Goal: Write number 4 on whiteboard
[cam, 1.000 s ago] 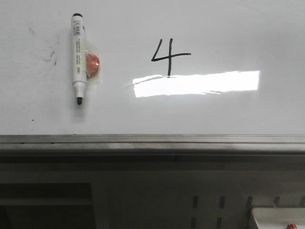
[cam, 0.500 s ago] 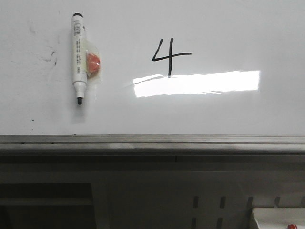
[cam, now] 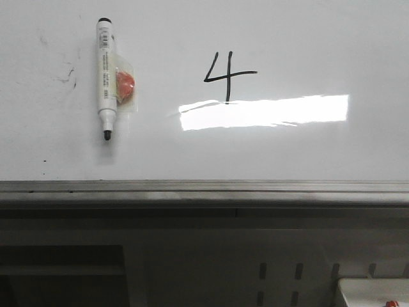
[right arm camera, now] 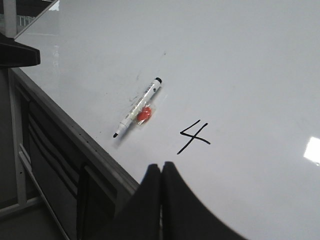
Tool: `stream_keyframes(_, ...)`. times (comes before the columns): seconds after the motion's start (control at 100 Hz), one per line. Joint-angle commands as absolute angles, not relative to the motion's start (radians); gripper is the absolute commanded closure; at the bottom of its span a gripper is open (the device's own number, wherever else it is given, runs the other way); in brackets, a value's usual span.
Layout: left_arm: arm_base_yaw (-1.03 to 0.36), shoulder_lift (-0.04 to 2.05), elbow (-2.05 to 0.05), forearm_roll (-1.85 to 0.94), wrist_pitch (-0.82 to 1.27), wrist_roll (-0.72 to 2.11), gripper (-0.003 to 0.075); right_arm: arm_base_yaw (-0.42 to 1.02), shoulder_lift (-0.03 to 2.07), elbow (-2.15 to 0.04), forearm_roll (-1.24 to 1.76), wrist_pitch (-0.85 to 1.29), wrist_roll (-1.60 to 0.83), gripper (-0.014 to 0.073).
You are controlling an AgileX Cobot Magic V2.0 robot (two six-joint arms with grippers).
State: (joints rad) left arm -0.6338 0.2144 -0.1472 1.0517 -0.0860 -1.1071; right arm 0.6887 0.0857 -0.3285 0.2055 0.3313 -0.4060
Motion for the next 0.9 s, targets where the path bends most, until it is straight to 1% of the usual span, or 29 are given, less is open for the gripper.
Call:
stream_keyframes(0.0, -0.633, 0.224, -0.162, 1.042, -0.107, -1.111, 0.0741, 0.683, 0.097, -0.355, 0.207, 0.259, -0.411, 0.0658)
stream_keyframes(0.27, -0.633, 0.224, -0.141, 1.042, -0.075, -1.111, 0.0741, 0.683, 0.097, -0.355, 0.207, 0.259, -0.411, 0.0658)
stream_keyframes(0.38, -0.632, 0.223, -0.142, 1.124, -0.045, -1.134, 0.0741, 0.683, 0.097, -0.355, 0.207, 0.259, -0.411, 0.0658)
stream_keyframes(0.5, -0.598, 0.223, -0.142, 1.295, -0.045, -1.340, 0.0741, 0.683, 0.097, -0.355, 0.207, 0.259, -0.411, 0.0658)
stream_keyframes(0.7, -0.572, 0.223, -0.142, 1.326, -0.067, -1.364, 0.0741, 0.683, 0.097, -0.355, 0.207, 0.259, -0.411, 0.0658)
stream_keyframes(0.76, -0.572, 0.223, -0.142, 1.383, -0.067, -1.418, 0.0741, 0.683, 0.097, -0.355, 0.207, 0.259, -0.411, 0.0658)
stream_keyframes(0.83, -0.572, 0.223, -0.142, 1.487, -0.069, -1.556, 0.0741, 0.683, 0.097, -0.355, 0.207, 0.259, -0.411, 0.0658)
stream_keyframes(0.89, -0.572, 0.223, -0.142, 1.514, -0.069, -1.615, 0.0741, 0.683, 0.097, -0.355, 0.207, 0.259, -0.411, 0.0658)
